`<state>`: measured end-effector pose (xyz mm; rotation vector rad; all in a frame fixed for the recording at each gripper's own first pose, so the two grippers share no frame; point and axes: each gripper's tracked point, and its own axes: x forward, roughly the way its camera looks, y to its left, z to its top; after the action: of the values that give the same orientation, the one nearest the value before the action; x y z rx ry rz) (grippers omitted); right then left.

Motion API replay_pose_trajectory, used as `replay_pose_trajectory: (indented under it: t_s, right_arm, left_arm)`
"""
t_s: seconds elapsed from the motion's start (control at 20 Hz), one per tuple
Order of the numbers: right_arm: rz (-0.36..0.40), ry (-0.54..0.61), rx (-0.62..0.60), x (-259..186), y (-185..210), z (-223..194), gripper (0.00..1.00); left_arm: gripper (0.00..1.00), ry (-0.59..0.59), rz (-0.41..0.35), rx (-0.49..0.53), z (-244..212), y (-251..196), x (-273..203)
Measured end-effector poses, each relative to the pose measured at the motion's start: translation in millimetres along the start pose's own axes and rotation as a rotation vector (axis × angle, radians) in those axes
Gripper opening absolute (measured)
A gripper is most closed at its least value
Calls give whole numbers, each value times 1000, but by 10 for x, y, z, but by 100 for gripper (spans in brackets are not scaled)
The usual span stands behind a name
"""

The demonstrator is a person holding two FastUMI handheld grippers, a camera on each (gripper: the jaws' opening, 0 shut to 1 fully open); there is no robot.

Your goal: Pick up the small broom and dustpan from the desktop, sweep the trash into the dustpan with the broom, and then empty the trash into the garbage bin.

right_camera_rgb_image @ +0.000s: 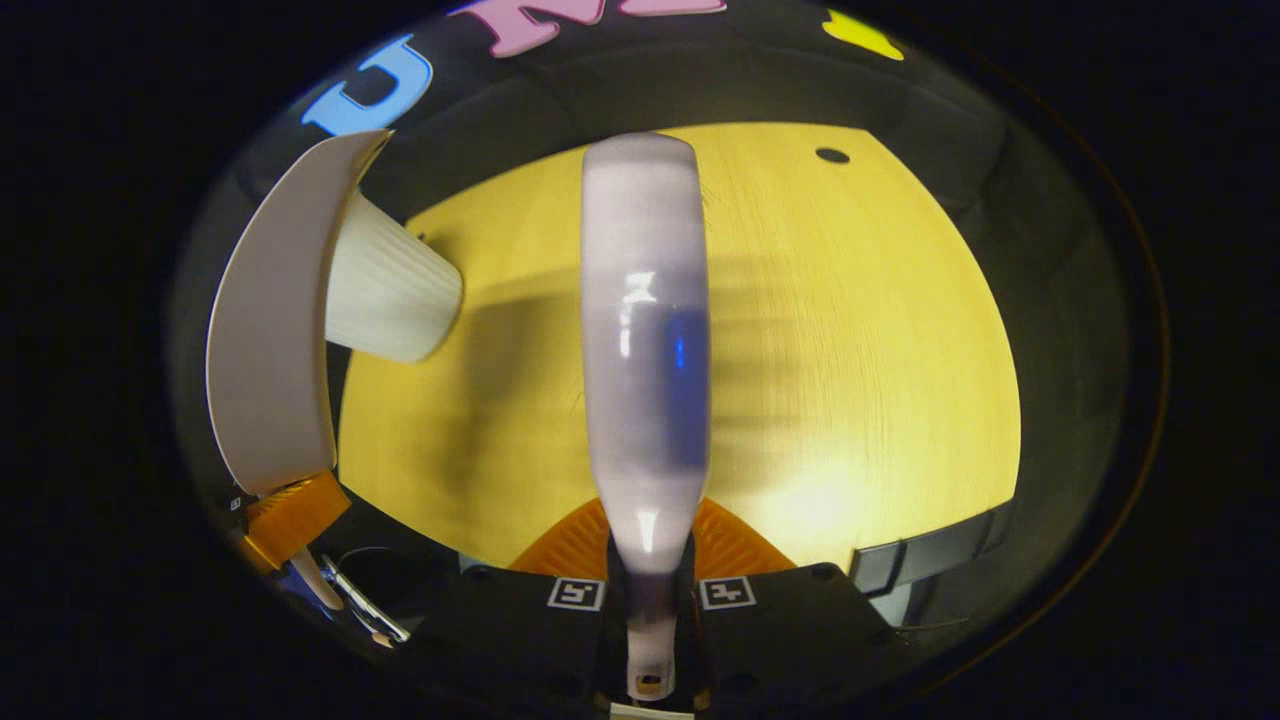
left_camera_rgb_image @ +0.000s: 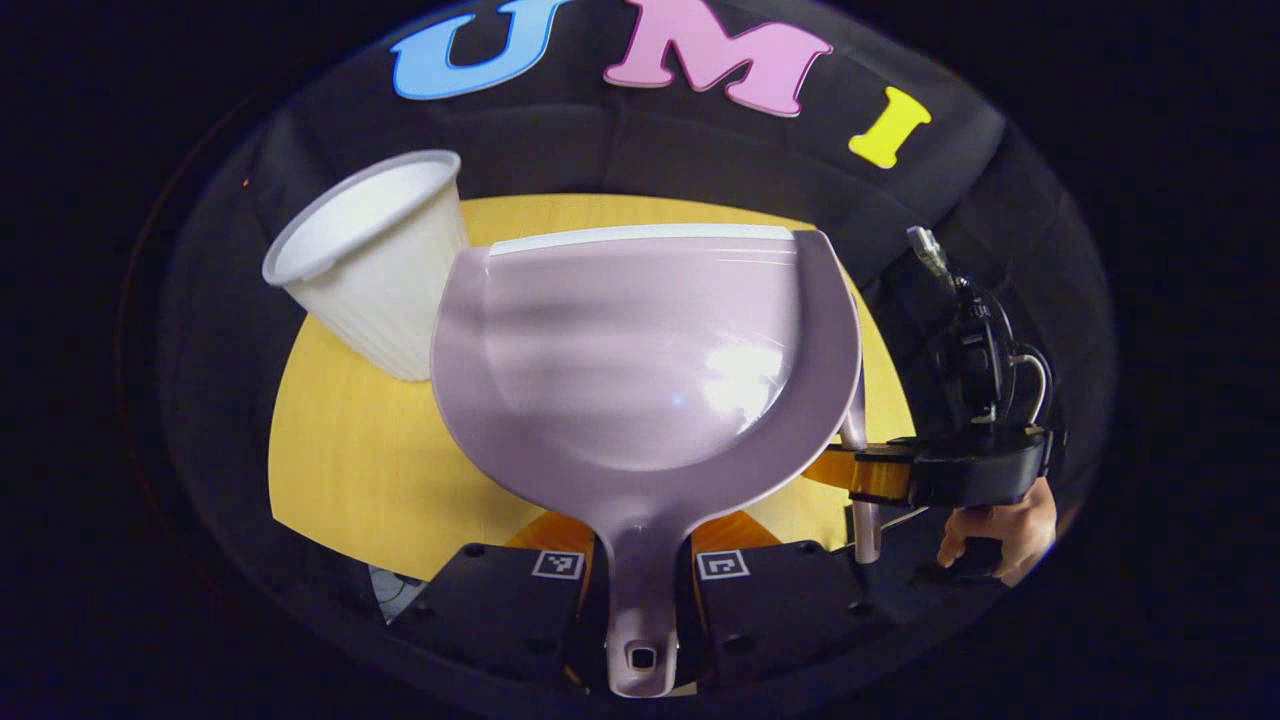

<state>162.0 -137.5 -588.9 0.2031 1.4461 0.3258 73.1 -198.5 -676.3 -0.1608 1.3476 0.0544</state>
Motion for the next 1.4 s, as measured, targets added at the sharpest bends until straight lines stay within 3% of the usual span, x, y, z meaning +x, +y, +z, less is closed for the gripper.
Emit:
replay_pose_trajectory:
  t_s: [0.15, 0.35, 0.6, 0.75, 0.9, 0.95, 1.0, 1.3, 1.35, 1.4]
  right_arm:
    - [-65, 84, 6, 297, -65, -95, 20]
    - [-125, 149, -9, 575, -141, -199, 20]
    - [-157, 213, -31, 741, -154, -260, 20]
    - [-170, 260, -46, 774, -228, -329, 20]
    - [-186, 261, -25, 856, -219, -325, 20]
    - [-187, 259, -18, 869, -209, -327, 13]
    - [-186, 268, -14, 875, -198, -345, 20]
    - [-200, 299, -29, 856, -172, -415, 23]
    - [-203, 304, -31, 868, -166, -416, 17]
    - [-203, 314, -36, 868, -174, -430, 23]
  left_arm:
    - [25, 126, 65, -22, -218, 143, 651]
    - [25, 218, 111, 4, -349, 16, 1022]
    - [26, 301, 104, -13, -239, -4, 1184]
    - [25, 323, 142, 27, -22, 64, 1261]
    - [25, 329, 150, 28, -112, 23, 1231]
    - [25, 331, 150, 24, -124, 21, 1248]
    - [26, 338, 150, 21, -140, 19, 1246]
    - [28, 425, 96, -9, -204, -35, 1268]
    - [28, 432, 91, -4, -193, -34, 1280]
    - [29, 448, 88, 0, -217, -29, 1255]
